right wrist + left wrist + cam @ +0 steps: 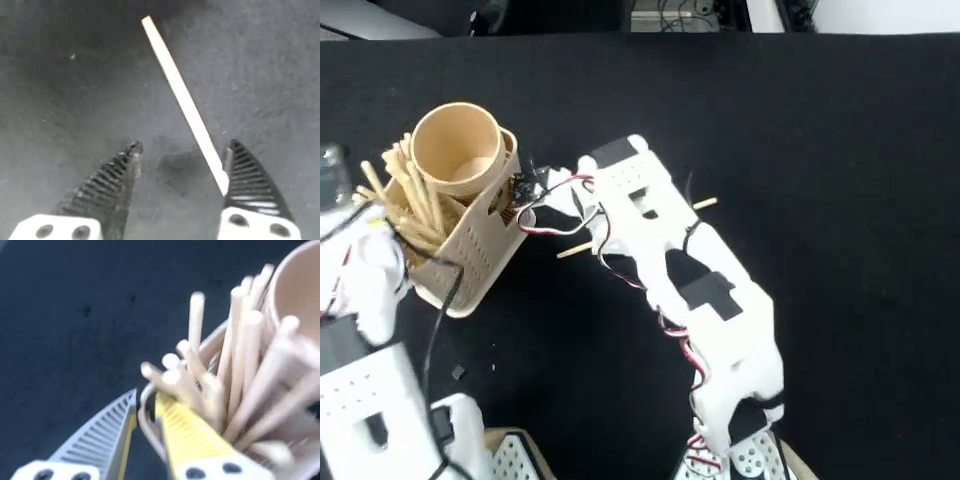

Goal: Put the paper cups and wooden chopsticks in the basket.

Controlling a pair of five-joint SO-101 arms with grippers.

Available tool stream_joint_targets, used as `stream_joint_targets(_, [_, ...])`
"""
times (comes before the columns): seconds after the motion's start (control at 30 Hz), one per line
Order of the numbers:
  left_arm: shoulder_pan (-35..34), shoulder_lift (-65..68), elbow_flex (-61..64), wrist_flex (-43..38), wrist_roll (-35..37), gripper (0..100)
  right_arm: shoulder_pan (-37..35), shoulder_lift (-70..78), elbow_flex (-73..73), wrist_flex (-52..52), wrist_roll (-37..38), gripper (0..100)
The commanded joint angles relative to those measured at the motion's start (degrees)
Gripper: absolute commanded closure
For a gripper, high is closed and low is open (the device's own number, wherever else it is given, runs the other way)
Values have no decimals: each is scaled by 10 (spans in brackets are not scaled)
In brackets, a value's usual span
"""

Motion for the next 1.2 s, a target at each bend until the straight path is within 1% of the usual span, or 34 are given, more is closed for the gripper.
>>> stream_joint_targets(0.0, [-3,9,44,4,2,967,-4,-31,29,-62,6,762])
stream_joint_targets(0.17, [-29,9,43,3,4,967,9,-30,58,-123,6,762])
stream_joint_targets(0.3, [-29,9,42,3,5,967,21,-21,59,-129,8,769])
stream_joint_targets(0.4, [-30,9,42,3,5,967,21,3,59,-122,43,850])
stream_joint_targets(0.5, [-30,9,42,3,5,967,21,20,57,-103,48,986])
stream_joint_targets(0.57, [-29,9,42,3,5,967,22,18,57,-89,47,974])
stream_joint_targets(0.67, [-29,9,42,3,5,967,30,1,57,-69,47,987])
stream_joint_targets(0.97, [-26,9,39,3,5,967,50,-137,61,40,45,988])
stream_joint_targets(1.07, [-26,9,31,3,5,966,62,-194,61,66,3,988])
stream_joint_targets(1.17, [-25,9,7,6,5,966,72,-261,62,69,-66,988])
